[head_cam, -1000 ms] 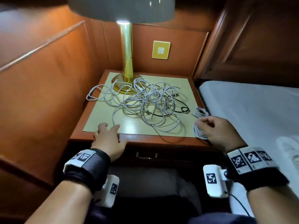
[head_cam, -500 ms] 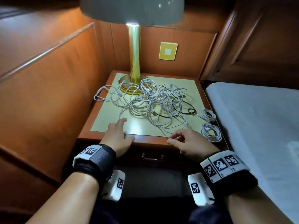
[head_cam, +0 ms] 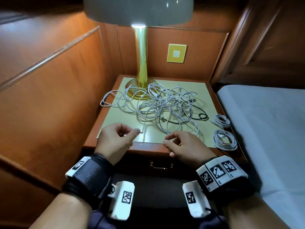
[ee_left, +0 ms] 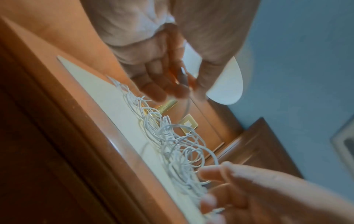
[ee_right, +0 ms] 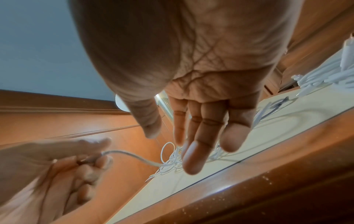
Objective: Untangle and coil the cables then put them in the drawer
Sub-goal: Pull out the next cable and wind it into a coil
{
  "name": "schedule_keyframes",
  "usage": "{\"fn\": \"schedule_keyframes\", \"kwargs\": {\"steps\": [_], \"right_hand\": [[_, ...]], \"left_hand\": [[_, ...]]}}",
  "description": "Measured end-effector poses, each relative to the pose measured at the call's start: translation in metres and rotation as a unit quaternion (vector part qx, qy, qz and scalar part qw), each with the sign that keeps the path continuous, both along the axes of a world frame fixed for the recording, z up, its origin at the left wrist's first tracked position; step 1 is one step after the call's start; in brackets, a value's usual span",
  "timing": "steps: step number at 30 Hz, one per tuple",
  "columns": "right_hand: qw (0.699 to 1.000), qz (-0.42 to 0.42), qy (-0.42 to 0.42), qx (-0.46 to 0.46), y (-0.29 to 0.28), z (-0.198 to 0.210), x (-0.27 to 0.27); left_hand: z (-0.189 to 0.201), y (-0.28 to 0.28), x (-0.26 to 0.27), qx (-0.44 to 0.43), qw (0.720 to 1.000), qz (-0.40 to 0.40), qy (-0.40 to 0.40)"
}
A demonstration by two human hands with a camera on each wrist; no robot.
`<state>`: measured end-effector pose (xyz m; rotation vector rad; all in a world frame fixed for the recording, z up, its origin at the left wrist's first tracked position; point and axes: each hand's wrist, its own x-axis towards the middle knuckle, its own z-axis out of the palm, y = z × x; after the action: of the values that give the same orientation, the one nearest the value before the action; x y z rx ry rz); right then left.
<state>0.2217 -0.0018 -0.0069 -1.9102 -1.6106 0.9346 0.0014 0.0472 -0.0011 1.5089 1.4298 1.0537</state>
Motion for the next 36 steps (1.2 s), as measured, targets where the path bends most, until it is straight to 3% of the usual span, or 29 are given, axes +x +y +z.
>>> {"fn": "schedule_keyframes", "kwargs": {"steps": [2, 4, 7, 9, 12, 15, 19, 21, 23, 26, 30, 33, 36], "right_hand": [[0.999, -0.019, 0.035, 0.012, 0.005, -0.004, -0.003], [0.994, -0.056, 0.095, 0.016, 0.011, -0.005, -0.009], [0.966, -0.135, 0.222, -0.009, 0.021, -0.003, -0.016], [0.952, -0.158, 0.261, -0.022, 0.027, -0.003, -0.017], [0.943, -0.141, 0.294, -0.06, 0.033, -0.008, -0.017], [0.957, -0.08, 0.268, -0.08, 0.032, -0.013, -0.022], [0.964, -0.089, 0.25, 0.017, 0.033, -0.009, -0.022], [0.963, -0.093, 0.245, 0.063, 0.03, -0.003, -0.018], [0.974, -0.076, 0.195, 0.089, 0.025, 0.003, -0.015], [0.985, -0.029, 0.149, 0.077, 0.015, 0.011, -0.012], [0.995, 0.066, 0.065, 0.023, 0.005, 0.01, -0.011], [0.99, 0.13, 0.042, -0.027, 0.001, 0.006, -0.012], [0.989, 0.141, -0.003, -0.035, 0.0, 0.002, -0.009]], "left_hand": [[0.008, -0.013, 0.002, -0.059, 0.99, -0.096, -0.081], [0.01, -0.023, 0.003, -0.095, 0.97, -0.193, -0.11], [0.005, -0.032, 0.004, -0.142, 0.938, -0.309, -0.074], [0.001, -0.035, 0.005, -0.168, 0.914, -0.369, -0.025], [-0.002, -0.036, 0.01, -0.191, 0.877, -0.44, 0.023], [-0.005, -0.035, 0.017, -0.212, 0.853, -0.476, 0.043], [-0.013, -0.028, 0.019, -0.217, 0.861, -0.448, 0.107], [-0.019, -0.018, 0.015, -0.183, 0.891, -0.39, 0.142], [-0.024, -0.007, 0.01, -0.152, 0.935, -0.283, 0.147], [-0.028, 0.007, 0.008, -0.123, 0.982, -0.124, 0.065], [-0.025, 0.01, 0.019, -0.141, 0.983, -0.051, -0.101], [-0.024, 0.008, 0.023, -0.099, 0.986, -0.04, -0.129], [-0.025, 0.007, 0.022, -0.059, 0.993, -0.053, -0.092]]}}
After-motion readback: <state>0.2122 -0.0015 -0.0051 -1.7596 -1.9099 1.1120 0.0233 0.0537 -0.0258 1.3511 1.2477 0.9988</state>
